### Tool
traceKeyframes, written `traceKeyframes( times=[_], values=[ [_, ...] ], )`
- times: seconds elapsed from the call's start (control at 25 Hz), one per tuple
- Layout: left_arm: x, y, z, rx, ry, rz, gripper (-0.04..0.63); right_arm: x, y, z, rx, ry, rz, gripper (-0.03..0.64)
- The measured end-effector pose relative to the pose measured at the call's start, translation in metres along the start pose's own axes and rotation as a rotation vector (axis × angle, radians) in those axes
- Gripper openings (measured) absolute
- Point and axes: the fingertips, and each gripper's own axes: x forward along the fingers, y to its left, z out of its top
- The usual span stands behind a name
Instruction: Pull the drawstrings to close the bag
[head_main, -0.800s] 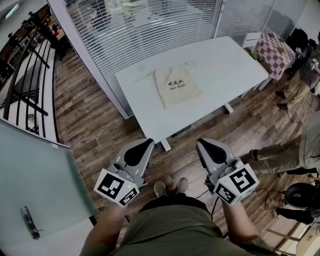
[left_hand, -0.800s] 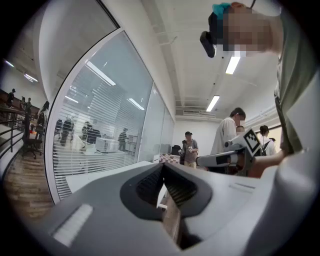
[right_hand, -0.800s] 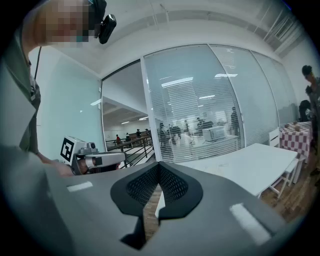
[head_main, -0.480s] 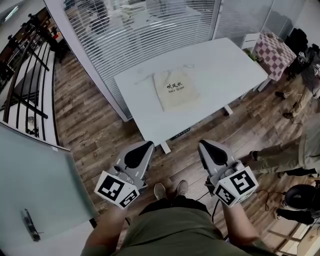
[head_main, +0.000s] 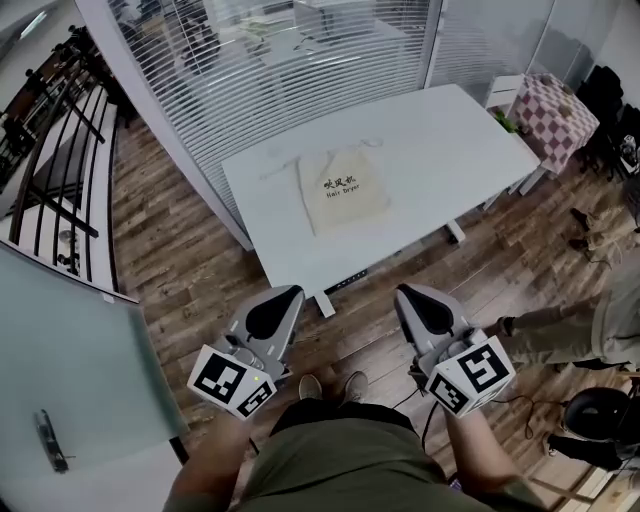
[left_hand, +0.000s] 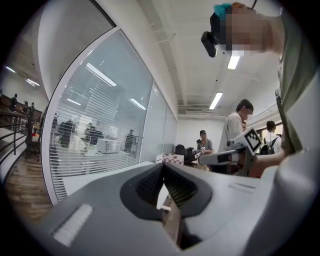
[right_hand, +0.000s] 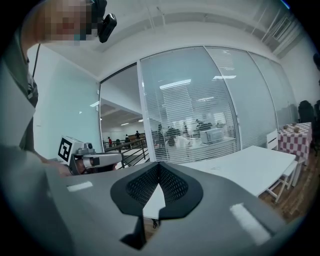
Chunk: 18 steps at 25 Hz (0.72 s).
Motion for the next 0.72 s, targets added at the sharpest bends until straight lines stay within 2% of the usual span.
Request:
traceKeyframes(
  times=[0.32,0.72],
  values=[
    [0.034,-0.009,-0.009,-0.004,0.014,0.009,0.006,-0.005,-0.036,-0.003,-0.001,0.01,0.01,0.009],
    [0.068,0.005,-0.022,-0.021,0.025,0.007,0.006,0.01,-0.069,-0.012,0.013,0.029,-0.002,0.009]
  ],
)
